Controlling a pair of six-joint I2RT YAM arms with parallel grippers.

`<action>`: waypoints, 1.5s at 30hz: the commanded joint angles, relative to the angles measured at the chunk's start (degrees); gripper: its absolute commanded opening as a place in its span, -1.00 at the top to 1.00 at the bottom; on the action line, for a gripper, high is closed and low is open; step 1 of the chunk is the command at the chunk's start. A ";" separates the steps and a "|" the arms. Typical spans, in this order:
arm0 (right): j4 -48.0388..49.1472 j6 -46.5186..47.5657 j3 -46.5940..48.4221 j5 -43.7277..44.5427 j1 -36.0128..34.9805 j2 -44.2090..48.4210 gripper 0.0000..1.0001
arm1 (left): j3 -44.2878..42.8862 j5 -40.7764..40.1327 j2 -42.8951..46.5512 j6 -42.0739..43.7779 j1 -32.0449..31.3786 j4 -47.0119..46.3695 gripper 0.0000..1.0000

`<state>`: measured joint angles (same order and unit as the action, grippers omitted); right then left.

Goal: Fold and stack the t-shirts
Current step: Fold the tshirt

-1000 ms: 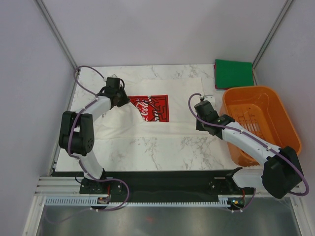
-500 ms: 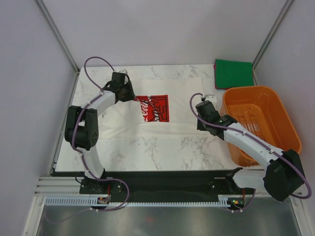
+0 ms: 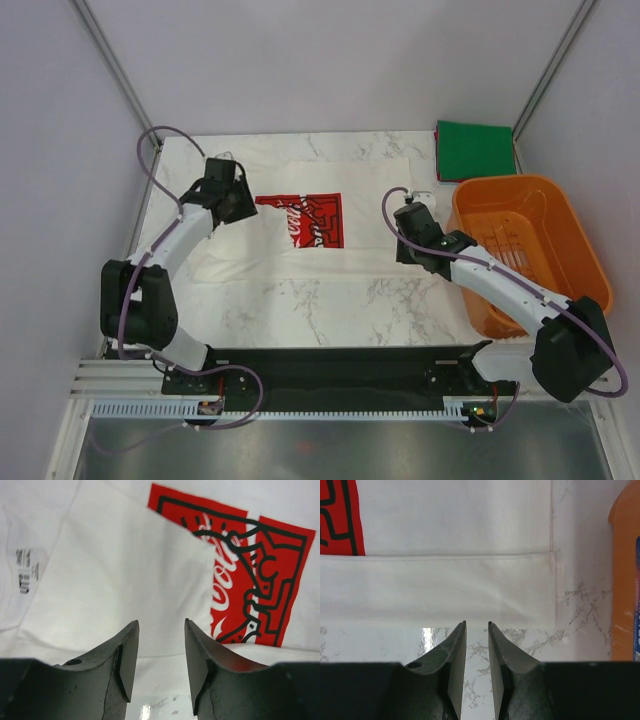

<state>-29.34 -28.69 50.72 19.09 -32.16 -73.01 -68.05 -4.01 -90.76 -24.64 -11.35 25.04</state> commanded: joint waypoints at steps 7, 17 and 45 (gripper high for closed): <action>4.38 -0.14 -1.41 0.07 -0.53 -5.37 0.36 | 18.02 -1.86 8.58 -13.85 12.92 3.17 0.10; 10.01 -0.48 -2.47 6.91 -0.53 -19.00 0.39 | 24.46 -13.91 8.06 -20.53 16.01 3.79 0.09; 7.81 -0.23 1.75 3.76 -0.97 -14.68 0.35 | 12.24 3.29 15.00 -12.97 18.83 5.90 0.01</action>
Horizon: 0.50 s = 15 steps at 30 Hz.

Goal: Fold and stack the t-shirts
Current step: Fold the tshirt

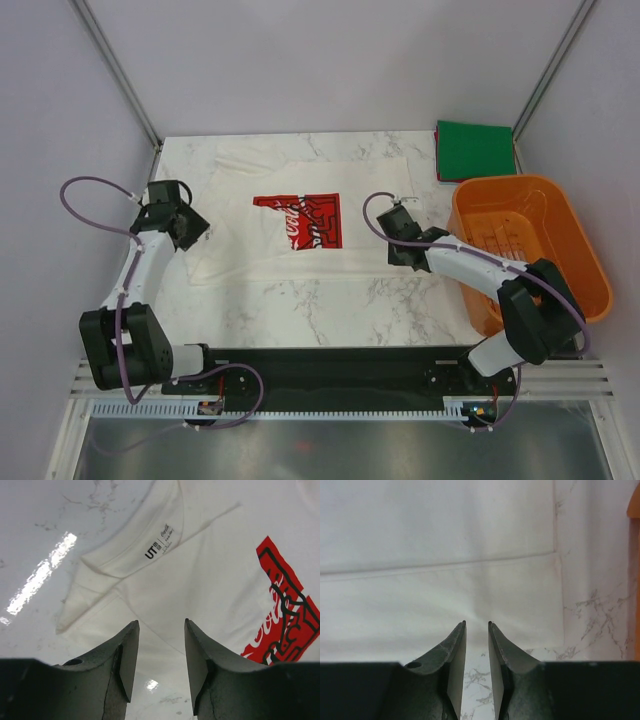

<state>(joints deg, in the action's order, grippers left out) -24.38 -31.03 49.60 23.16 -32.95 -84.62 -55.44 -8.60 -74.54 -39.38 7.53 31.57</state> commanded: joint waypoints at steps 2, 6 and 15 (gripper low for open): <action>3.29 2.46 3.92 0.74 -0.10 -5.20 0.36 | 0.50 8.34 -2.71 0.88 -0.06 -1.42 0.01; 4.25 2.11 3.57 1.01 -0.27 -8.80 0.36 | 5.07 9.05 -4.03 -0.09 -0.15 -3.53 0.02; 3.20 -1.32 -1.17 1.19 -0.27 -8.02 0.38 | 9.91 -2.56 -11.84 -3.16 0.73 -3.45 -0.01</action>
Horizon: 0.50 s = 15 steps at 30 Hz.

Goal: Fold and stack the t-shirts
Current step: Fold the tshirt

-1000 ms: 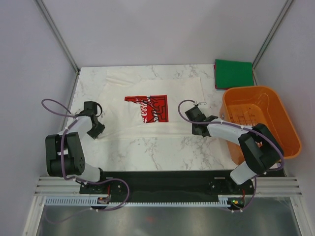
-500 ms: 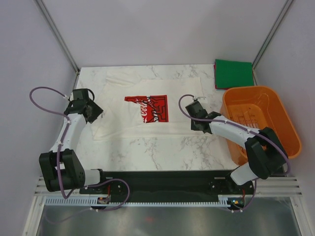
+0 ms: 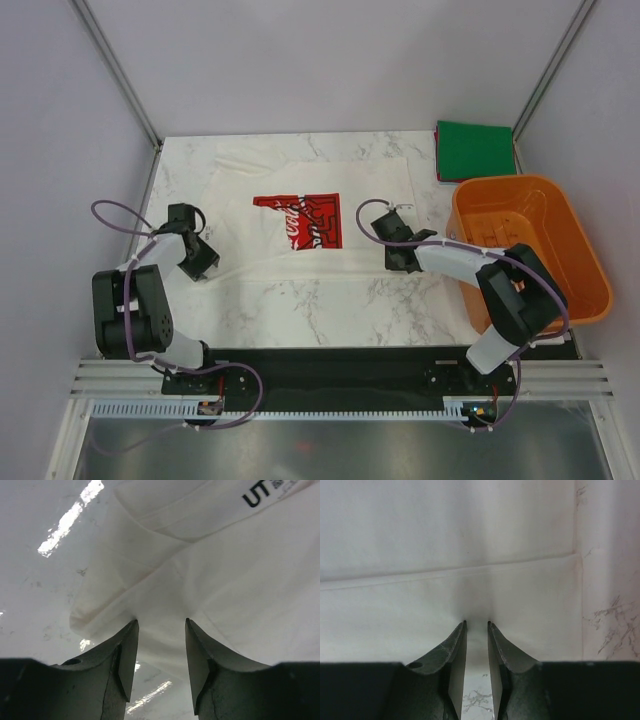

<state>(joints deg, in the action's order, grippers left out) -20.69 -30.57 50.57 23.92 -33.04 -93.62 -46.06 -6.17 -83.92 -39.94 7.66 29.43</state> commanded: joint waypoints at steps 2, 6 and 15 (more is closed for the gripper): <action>-0.58 -2.65 -2.92 0.33 -0.62 1.69 0.38 | 0.54 -6.82 -4.14 -3.21 0.78 -1.04 -0.01; -1.28 -3.36 -5.12 0.95 -1.33 3.18 0.38 | -0.52 -9.20 -5.81 -3.04 1.39 -0.87 0.00; -1.55 -5.99 -8.81 -0.63 -3.43 7.49 0.39 | -1.84 -13.51 -6.78 -1.98 3.24 0.89 0.01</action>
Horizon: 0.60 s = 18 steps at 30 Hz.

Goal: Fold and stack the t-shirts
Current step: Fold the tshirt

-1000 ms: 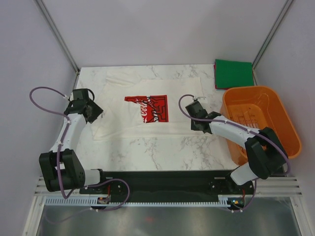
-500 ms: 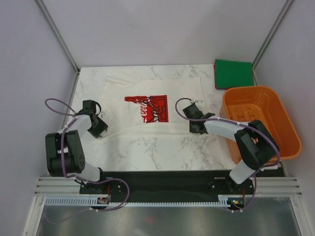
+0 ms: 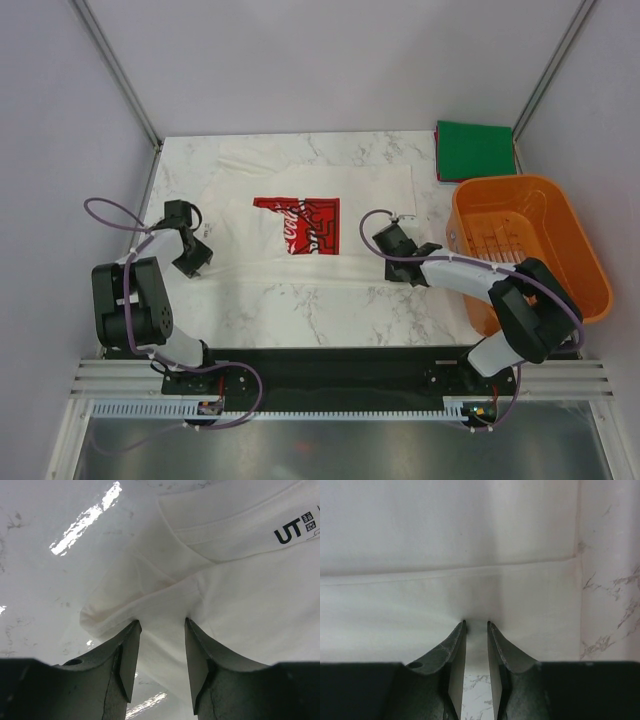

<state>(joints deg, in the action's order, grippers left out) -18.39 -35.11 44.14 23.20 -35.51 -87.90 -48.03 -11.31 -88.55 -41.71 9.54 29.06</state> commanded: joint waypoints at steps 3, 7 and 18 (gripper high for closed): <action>-4.63 -2.76 -3.44 0.00 -2.19 3.61 0.39 | 0.22 -10.57 -1.27 -0.74 1.36 2.75 0.01; -4.63 -4.78 -5.29 -0.96 -4.65 5.45 0.39 | 0.13 -12.41 0.83 -0.82 1.36 4.07 0.01; -9.55 2.32 5.05 3.16 -5.19 10.73 0.33 | -14.36 2.32 12.53 8.13 1.27 6.63 -0.08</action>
<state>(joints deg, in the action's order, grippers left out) -26.24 -36.82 42.02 23.35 -41.06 -79.77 -55.75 -16.12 -79.37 -38.44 10.81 37.19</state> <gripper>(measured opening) 0.330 0.531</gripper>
